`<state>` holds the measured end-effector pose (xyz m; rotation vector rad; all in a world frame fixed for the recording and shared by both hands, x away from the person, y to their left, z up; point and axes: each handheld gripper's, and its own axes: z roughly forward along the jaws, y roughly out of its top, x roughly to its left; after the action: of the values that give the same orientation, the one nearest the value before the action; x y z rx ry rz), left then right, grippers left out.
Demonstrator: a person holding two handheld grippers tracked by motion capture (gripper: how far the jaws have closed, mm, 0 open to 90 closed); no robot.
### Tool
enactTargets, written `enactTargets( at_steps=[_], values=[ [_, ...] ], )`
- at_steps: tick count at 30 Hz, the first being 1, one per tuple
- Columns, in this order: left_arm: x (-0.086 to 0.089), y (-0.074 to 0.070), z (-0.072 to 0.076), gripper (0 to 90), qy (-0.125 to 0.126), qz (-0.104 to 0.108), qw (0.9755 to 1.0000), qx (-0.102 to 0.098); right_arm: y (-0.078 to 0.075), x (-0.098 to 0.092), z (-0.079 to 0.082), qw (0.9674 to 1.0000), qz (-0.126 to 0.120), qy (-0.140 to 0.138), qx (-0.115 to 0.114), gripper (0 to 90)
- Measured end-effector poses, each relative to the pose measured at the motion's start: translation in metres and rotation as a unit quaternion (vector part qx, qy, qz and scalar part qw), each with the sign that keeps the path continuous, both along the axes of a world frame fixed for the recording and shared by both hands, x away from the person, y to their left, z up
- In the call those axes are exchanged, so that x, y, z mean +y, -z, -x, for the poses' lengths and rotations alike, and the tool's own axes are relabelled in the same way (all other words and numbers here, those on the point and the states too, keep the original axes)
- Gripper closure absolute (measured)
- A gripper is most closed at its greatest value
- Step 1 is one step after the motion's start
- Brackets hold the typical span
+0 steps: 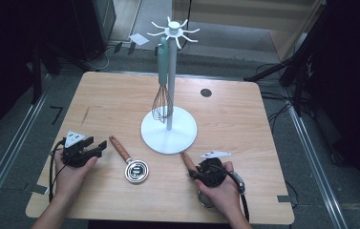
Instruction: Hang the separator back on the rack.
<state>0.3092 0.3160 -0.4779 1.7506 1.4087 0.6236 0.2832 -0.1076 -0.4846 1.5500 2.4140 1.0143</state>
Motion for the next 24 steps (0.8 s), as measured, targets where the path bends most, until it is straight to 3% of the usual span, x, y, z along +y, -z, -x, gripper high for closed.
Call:
enactTargets(
  at_steps=[8, 14, 21, 24],
  values=[
    [0.000, 0.000, 0.000, 42.3, 0.001, 0.001, 1.0000, 0.002, -0.002, -0.004, 0.002, 0.9998, 0.009, 0.004, -0.018, 62.1],
    [0.001, 0.000, 0.000, 42.3, 0.001, 0.002, 1.0000, 0.002, -0.014, -0.008, 0.004, 0.9990, 0.013, 0.012, -0.040, 59.6],
    [0.001, 0.000, 0.000, 42.3, 0.000, 0.001, 1.0000, 0.002, -0.025, -0.002, 0.006, 0.9984, 0.044, 0.017, -0.032, 64.4],
    [0.001, 0.000, 0.000, 42.3, 0.000, 0.002, 1.0000, 0.002, -0.031, 0.002, 0.008, 0.9983, 0.051, 0.017, -0.025, 72.1]
  ],
)
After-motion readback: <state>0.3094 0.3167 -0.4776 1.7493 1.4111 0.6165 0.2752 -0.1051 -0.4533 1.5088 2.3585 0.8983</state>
